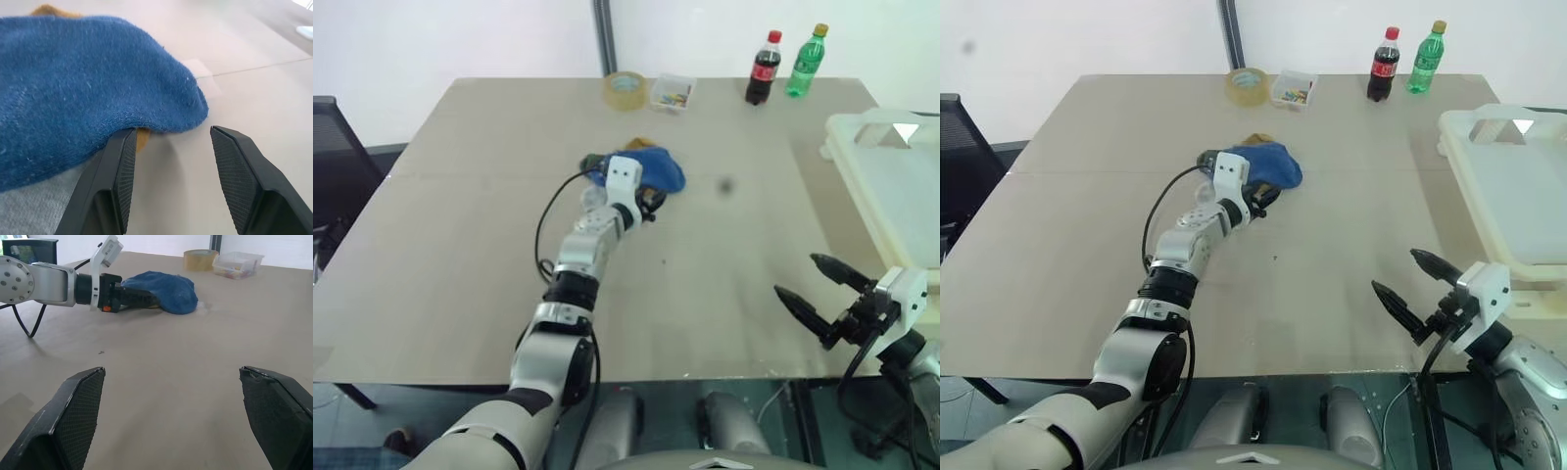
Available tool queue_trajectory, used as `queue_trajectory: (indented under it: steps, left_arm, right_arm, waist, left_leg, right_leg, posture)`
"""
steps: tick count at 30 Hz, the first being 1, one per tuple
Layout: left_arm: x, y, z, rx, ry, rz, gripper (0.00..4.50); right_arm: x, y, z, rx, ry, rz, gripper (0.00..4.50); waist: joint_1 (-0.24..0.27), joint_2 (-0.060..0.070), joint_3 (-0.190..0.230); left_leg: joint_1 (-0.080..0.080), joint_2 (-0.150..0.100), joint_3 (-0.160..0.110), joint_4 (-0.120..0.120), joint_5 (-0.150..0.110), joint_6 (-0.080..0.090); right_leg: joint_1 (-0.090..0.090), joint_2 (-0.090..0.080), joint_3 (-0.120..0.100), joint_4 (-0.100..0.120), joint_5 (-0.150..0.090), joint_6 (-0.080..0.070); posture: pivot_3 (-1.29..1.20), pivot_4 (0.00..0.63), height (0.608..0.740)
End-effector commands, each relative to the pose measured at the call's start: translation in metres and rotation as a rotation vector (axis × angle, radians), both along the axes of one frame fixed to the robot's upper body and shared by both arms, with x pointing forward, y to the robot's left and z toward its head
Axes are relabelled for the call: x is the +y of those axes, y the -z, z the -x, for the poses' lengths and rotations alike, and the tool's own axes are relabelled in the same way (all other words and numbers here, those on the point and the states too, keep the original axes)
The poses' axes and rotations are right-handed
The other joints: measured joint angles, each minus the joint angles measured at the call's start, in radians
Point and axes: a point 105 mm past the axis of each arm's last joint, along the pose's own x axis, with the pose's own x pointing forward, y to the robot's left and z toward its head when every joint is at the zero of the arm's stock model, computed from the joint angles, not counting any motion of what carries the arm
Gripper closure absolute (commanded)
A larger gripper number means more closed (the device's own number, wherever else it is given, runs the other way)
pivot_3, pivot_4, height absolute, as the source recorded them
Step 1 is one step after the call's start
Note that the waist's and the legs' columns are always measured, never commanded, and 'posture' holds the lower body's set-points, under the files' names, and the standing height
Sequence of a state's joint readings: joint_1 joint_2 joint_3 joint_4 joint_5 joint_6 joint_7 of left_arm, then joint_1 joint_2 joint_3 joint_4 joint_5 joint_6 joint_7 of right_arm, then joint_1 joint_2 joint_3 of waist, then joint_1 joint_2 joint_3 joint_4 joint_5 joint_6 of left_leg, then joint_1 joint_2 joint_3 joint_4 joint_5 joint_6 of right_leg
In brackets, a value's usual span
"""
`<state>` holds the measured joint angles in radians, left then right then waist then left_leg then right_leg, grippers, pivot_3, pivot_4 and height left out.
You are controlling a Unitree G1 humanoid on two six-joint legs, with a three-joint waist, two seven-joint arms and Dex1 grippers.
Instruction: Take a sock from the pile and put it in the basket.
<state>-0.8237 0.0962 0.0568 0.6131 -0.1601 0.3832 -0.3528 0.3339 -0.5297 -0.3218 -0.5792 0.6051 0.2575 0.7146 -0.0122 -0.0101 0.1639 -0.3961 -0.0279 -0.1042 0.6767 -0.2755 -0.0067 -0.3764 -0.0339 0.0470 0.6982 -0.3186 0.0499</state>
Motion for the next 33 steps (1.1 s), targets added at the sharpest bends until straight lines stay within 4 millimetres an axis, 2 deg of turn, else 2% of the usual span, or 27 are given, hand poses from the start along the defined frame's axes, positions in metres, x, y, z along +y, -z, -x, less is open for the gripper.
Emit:
queue_trajectory:
  steps: [1,4,5,11,19,23,27,33]
  left_arm:
    - [0.002,-0.014,-0.006,-0.027,-0.030,0.041,1.97]
    - [0.000,-0.014,-0.008,-0.016,-0.038,0.060,1.97]
    - [0.000,-0.016,-0.009,-0.020,-0.042,0.072,2.19]
    - [0.000,-0.023,-0.013,-0.026,-0.073,0.139,4.44]
    - [0.005,-0.026,-0.015,-0.030,-0.098,0.163,4.44]
    - [0.004,-0.025,-0.006,-0.040,-0.056,0.150,4.44]
    - [-0.002,-0.026,0.014,-0.045,0.038,0.143,4.44]
    - [-0.003,-0.003,0.060,0.022,0.222,0.037,4.44]
  right_arm:
    - [0.002,-0.010,0.001,-0.048,-0.008,0.003,0.00]
    - [0.002,-0.010,0.000,-0.048,-0.006,0.001,0.00]
    - [0.002,-0.010,0.000,-0.047,-0.005,0.000,0.00]
    - [0.006,-0.007,0.003,-0.038,-0.006,-0.014,0.00]
    - [0.006,-0.006,0.003,-0.037,0.000,-0.016,0.00]
    - [0.005,-0.007,0.002,-0.039,0.004,-0.012,0.00]
    - [0.005,-0.007,0.003,-0.038,0.005,-0.012,0.00]
    - [0.002,-0.008,0.003,-0.040,0.012,-0.008,0.00]
  waist:
    - [0.000,0.000,0.000]
    - [0.000,0.000,0.000]
    - [0.000,0.000,0.000]
    - [0.000,0.000,0.000]
    - [0.000,0.000,0.000]
    - [-0.001,0.000,0.000]
    - [-0.002,0.000,0.000]
    - [-0.005,0.001,-0.001]
  left_leg:
    - [0.000,0.000,0.000,0.000,0.000,0.000]
    - [0.000,0.000,0.000,0.000,0.000,0.000]
    - [0.000,0.000,0.000,0.000,0.000,0.000]
    - [0.000,0.000,0.000,0.000,0.000,0.000]
    - [0.000,0.000,0.000,0.000,0.000,0.000]
    - [0.000,0.000,0.000,0.000,0.000,0.000]
    - [0.000,0.000,0.000,0.000,0.000,0.000]
    - [0.000,0.000,0.000,0.000,0.000,0.000]
  right_leg:
    - [0.000,0.000,0.000,0.000,0.000,0.000]
    - [0.000,0.000,0.000,0.000,0.000,0.000]
    - [0.000,0.000,0.000,0.000,0.000,0.000]
    - [0.000,0.000,0.000,0.000,0.000,0.000]
    - [0.000,0.000,0.000,0.000,0.000,0.000]
    - [0.000,0.000,0.000,0.000,0.000,0.000]
    - [0.000,0.000,0.001,0.000,0.000,0.000]
    - [0.000,-0.001,0.001,0.000,0.000,0.000]
  posture:
    - [0.00,0.150,0.740]
    - [0.00,0.150,0.740]
    - [0.00,0.150,0.740]
    - [0.00,0.150,0.740]
    - [0.00,0.150,0.740]
    - [0.00,0.150,0.740]
    - [0.00,0.150,0.740]
    - [0.00,0.150,0.740]
